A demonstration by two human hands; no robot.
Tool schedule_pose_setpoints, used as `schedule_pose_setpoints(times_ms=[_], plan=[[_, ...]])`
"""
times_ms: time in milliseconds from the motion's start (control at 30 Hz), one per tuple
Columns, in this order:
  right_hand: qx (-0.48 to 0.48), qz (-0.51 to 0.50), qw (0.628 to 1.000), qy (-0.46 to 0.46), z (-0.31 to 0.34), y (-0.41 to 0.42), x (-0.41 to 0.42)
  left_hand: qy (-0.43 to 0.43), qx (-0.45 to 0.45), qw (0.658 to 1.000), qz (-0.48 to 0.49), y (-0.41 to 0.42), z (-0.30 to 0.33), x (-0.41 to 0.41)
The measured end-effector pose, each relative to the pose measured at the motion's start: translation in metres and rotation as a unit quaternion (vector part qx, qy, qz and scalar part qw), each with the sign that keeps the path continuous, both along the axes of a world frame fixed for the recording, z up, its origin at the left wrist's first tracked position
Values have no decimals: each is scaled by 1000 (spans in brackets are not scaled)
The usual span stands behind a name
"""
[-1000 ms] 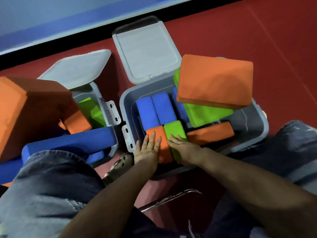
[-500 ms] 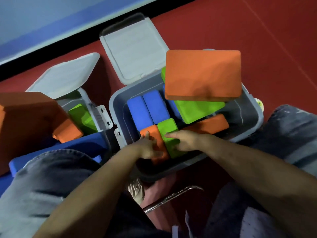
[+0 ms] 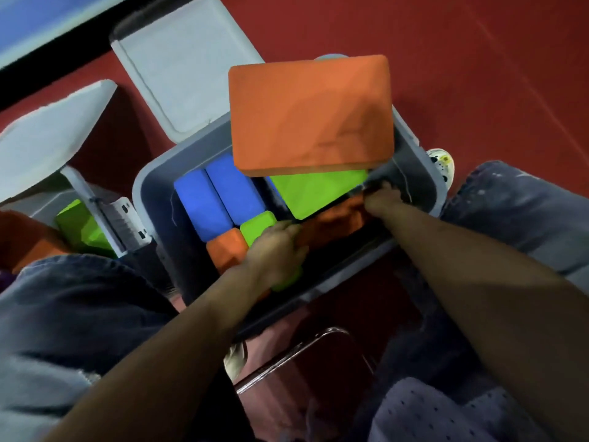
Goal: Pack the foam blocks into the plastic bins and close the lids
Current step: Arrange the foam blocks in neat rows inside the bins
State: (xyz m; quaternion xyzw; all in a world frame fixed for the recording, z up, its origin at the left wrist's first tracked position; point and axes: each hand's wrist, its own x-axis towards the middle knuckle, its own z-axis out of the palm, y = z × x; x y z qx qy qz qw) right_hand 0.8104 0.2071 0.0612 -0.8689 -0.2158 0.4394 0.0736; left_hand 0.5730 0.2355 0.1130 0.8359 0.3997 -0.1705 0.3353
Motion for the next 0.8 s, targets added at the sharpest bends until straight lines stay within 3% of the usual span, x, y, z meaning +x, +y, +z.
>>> schedule_pose_setpoints(times_ms=[67,100,300,433,567,800], plan=[[11,3,999,51,-14,0,3,9,33,999,-40,-1,1,10],[14,1,998,66,-19,-1,4,-10,14,1000,-12,-1,4,13],[23,-1,996,87,-16,2,12,13,-9,1000,-26,-8,-1,12],[-31,12,998,44,-21,-6,17,-5,-33,999,5,-8,5,18],[40,-18,989,143,-31,-1,18,-25,-26,999,30,-10,5,21],[75,-69,991,82,-3,-6,29,-10,-46,999,26,-12,3,21]])
